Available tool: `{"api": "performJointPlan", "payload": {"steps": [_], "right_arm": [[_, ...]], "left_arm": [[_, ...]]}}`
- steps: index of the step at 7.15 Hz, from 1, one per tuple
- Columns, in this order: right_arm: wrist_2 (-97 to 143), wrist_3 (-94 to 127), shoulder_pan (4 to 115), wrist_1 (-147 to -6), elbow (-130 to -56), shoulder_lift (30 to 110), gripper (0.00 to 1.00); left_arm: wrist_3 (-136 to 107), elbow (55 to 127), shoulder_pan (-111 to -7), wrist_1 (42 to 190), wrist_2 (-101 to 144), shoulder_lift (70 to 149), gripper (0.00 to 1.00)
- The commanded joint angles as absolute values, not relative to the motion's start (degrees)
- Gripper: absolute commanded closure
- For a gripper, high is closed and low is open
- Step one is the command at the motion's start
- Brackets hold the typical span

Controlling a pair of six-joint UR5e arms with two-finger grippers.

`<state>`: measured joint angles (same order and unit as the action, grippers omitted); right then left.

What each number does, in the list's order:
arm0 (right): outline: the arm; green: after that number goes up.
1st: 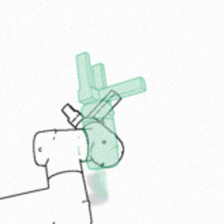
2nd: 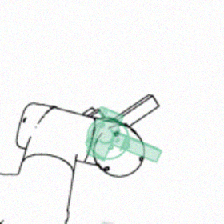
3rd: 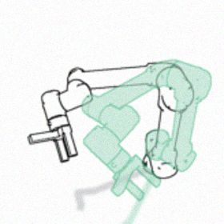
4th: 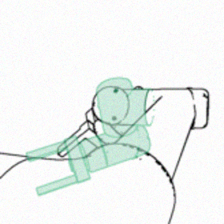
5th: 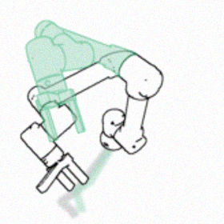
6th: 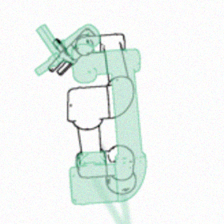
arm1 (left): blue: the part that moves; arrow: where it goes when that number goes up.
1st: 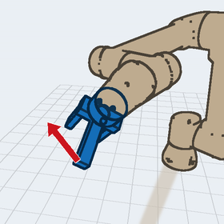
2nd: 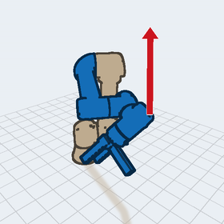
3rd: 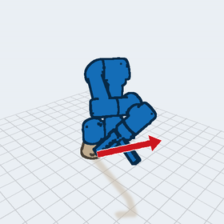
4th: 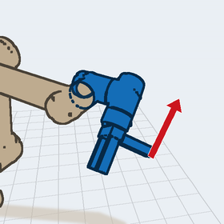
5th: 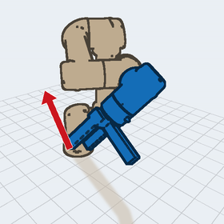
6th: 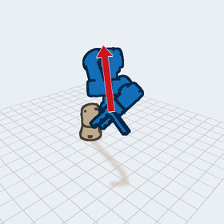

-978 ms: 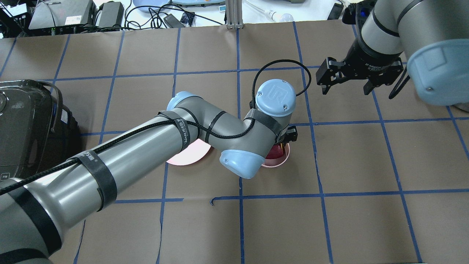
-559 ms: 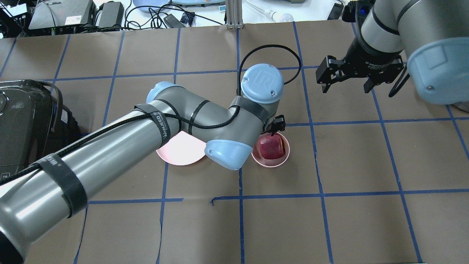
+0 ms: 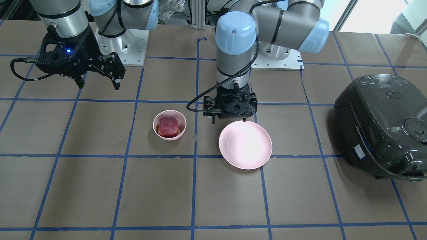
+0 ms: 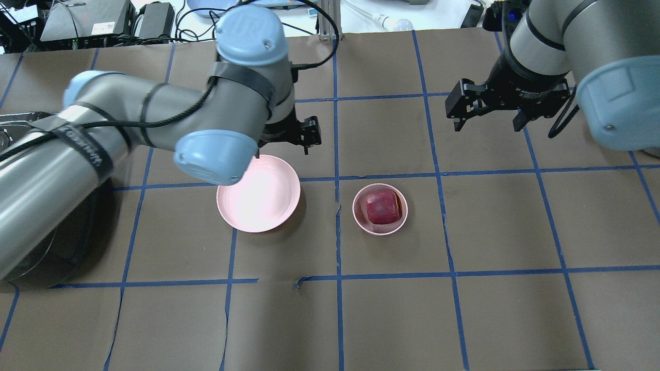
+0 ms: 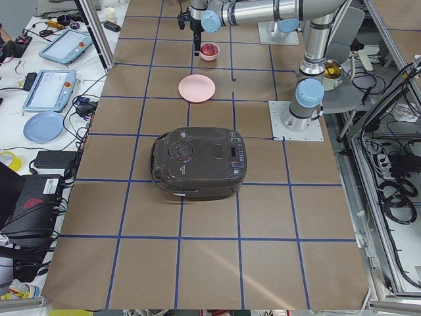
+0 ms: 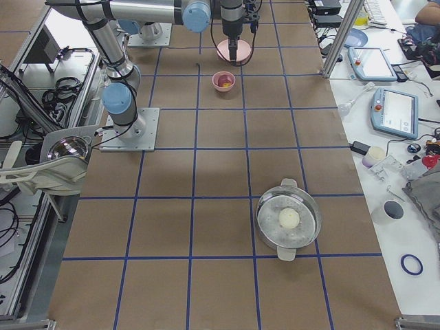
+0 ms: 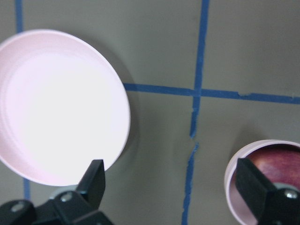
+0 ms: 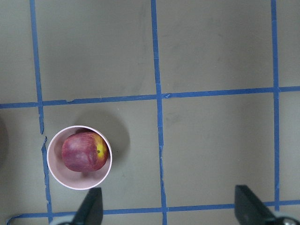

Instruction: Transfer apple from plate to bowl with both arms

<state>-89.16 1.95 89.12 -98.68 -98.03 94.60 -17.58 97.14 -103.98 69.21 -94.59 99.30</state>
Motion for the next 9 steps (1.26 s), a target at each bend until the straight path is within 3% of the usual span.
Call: {"api": "performJointPlan", "payload": {"steps": [1, 3, 6, 9], "right_arm": [[-89.03, 2.02, 89.12, -98.35, -98.17, 95.18, 0.0], [-89.12, 2.02, 89.12, -97.47, -97.74, 95.1, 0.0], [-89.3, 1.93, 89.12, -97.38, -97.74, 95.1, 0.0], [-89.03, 1.93, 89.12, -97.38, -97.73, 95.1, 0.0]], "left_arm": [[-5.95, 94.15, -93.21, 77.31, -93.7, 92.4, 0.0], [-2.64, 91.42, -87.03, 78.48, -92.73, 91.5, 0.0], [-2.64, 85.71, -88.77, 86.74, -92.46, 92.01, 0.0], [-2.9, 85.34, -90.35, 89.21, -92.37, 91.76, 0.0]]}}
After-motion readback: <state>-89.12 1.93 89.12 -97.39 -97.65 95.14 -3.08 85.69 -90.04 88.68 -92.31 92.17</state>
